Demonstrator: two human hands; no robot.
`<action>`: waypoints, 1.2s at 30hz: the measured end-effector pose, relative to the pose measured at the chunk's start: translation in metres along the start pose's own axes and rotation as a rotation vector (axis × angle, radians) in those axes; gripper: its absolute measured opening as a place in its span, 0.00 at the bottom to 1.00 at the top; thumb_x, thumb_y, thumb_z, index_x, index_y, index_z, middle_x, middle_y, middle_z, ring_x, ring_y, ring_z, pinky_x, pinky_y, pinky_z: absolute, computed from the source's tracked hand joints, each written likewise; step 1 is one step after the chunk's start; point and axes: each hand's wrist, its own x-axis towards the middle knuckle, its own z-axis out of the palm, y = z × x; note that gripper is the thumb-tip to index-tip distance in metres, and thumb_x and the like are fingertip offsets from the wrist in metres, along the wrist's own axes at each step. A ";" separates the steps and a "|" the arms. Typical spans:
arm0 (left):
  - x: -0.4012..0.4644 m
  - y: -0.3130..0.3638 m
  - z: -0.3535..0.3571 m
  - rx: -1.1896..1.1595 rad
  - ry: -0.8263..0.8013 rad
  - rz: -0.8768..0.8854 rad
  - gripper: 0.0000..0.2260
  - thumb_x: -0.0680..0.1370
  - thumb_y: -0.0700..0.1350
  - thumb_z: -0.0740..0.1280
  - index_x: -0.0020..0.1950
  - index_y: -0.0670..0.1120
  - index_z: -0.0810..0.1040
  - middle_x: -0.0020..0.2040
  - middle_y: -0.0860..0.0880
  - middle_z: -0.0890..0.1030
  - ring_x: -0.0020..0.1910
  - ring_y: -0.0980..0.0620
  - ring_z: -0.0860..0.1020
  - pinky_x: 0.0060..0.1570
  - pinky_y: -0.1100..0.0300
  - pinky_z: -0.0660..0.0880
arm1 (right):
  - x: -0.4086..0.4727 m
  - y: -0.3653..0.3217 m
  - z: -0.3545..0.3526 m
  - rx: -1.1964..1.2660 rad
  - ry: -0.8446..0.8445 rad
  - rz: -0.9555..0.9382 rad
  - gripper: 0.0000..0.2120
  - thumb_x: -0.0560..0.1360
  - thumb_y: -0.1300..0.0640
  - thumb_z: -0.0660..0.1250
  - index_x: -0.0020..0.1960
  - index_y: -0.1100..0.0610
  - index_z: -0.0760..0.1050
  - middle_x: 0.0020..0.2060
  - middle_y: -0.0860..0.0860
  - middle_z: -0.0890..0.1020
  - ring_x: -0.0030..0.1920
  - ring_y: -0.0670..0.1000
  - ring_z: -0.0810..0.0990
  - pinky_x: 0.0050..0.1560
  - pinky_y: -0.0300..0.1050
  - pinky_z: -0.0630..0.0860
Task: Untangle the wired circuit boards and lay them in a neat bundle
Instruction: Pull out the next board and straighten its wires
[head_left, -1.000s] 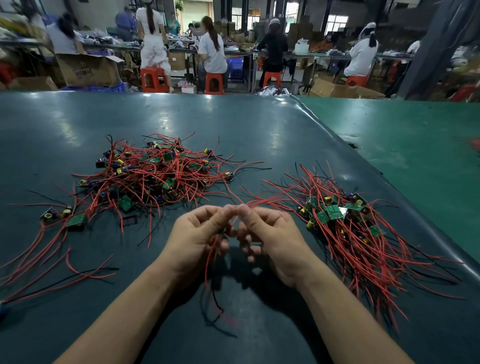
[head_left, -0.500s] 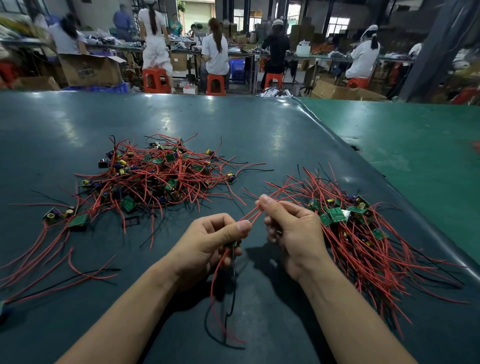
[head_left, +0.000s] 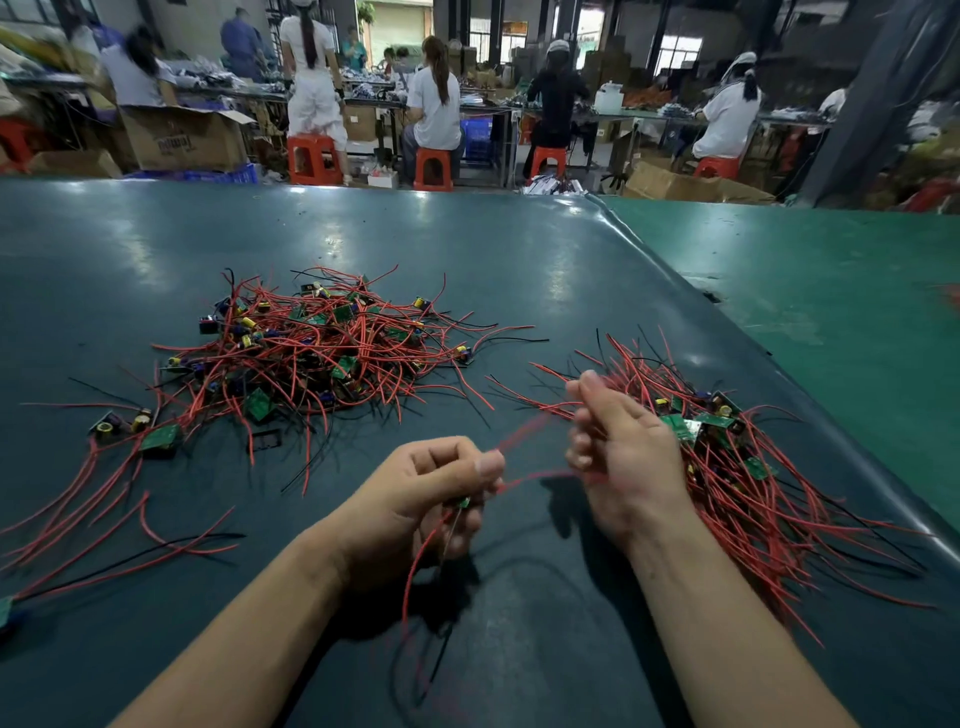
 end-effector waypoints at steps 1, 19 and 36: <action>0.001 0.001 0.001 -0.007 0.043 0.023 0.17 0.65 0.53 0.79 0.39 0.43 0.78 0.28 0.49 0.75 0.21 0.57 0.71 0.20 0.69 0.67 | -0.002 0.004 0.003 -0.022 -0.021 0.020 0.11 0.78 0.55 0.67 0.41 0.59 0.81 0.25 0.48 0.75 0.21 0.43 0.67 0.21 0.33 0.62; 0.018 -0.004 0.001 0.015 0.432 0.095 0.08 0.81 0.44 0.62 0.46 0.42 0.75 0.31 0.47 0.76 0.22 0.54 0.68 0.21 0.66 0.65 | -0.017 0.019 0.012 -0.367 -0.316 0.142 0.02 0.75 0.61 0.71 0.44 0.59 0.81 0.28 0.51 0.78 0.23 0.46 0.74 0.22 0.36 0.69; 0.015 -0.008 0.004 0.145 0.362 0.135 0.06 0.80 0.43 0.64 0.46 0.41 0.74 0.32 0.46 0.80 0.24 0.54 0.72 0.22 0.65 0.69 | -0.017 0.019 0.014 -0.342 -0.212 -0.040 0.08 0.71 0.58 0.75 0.34 0.56 0.83 0.27 0.51 0.79 0.24 0.45 0.72 0.24 0.35 0.68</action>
